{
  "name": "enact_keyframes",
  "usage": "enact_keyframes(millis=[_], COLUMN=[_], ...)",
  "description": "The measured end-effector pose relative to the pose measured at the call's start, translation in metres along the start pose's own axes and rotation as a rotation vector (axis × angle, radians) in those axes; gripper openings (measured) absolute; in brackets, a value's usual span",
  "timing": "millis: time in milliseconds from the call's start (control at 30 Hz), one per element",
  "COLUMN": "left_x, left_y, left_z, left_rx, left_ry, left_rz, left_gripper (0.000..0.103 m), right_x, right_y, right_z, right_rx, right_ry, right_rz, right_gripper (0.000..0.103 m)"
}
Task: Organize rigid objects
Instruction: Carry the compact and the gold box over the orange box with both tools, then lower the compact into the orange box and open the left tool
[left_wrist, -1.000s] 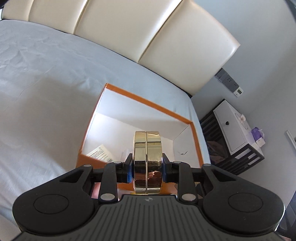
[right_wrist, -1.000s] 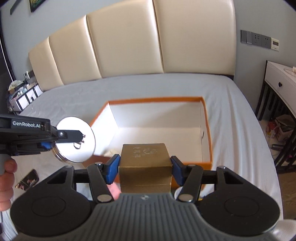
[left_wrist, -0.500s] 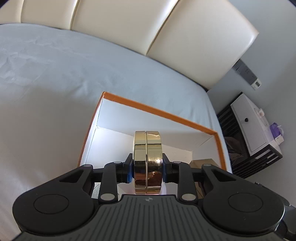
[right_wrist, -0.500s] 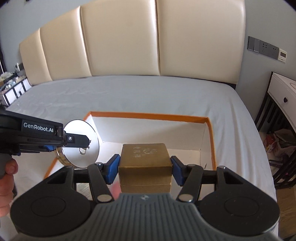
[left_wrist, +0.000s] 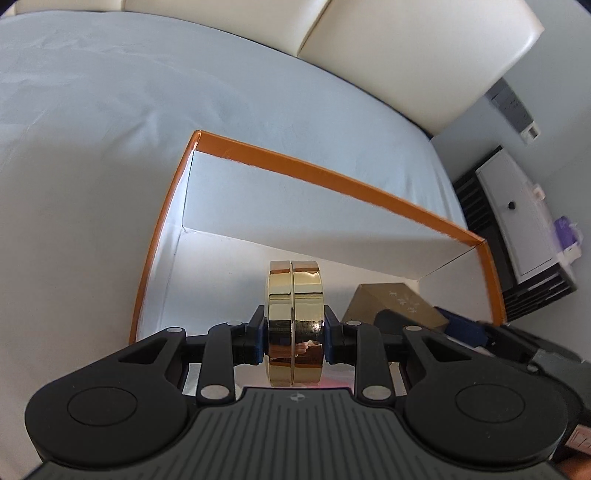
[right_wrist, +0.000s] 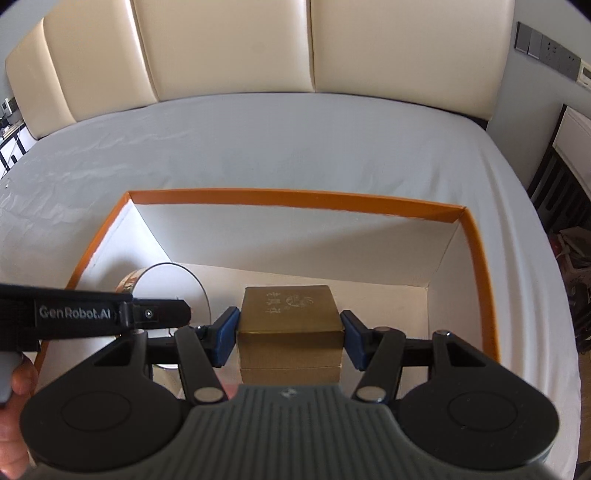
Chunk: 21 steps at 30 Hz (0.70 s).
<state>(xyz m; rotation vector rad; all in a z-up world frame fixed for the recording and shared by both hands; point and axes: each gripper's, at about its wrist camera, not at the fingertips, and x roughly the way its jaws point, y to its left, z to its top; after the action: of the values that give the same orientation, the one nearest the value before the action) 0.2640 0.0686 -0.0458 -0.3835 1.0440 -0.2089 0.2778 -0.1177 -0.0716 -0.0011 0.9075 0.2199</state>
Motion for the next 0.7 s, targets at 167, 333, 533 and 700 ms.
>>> enact_keyframes(millis=[167,333,533,700], left_x=[0.016,0.029,0.028,0.011], left_y=[-0.005,-0.012,-0.016,-0.029], left_z=[0.003,-0.004,-0.009,-0.016], left_rx=[0.022,0.094,0.130,0.257], left_ry=[0.052,0.104,0.116,0.031], left_rz=[0.014,0.081,0.120,0.192], left_gripper=[0.031,0.031,0.032,0.039], right_x=[0.016,0.026,0.031,0.033], right_y=[-0.007,-0.010,-0.008,-0.008], right_z=[0.002,0.004,0.007,0.009], right_rx=[0.025,0.073,0.083,0.095], right_ry=[0.053,0.088,0.118,0.137], right_rz=[-0.006,0.015,0.026,0.026], right_gripper=[0.058,0.058,0.059,0.059])
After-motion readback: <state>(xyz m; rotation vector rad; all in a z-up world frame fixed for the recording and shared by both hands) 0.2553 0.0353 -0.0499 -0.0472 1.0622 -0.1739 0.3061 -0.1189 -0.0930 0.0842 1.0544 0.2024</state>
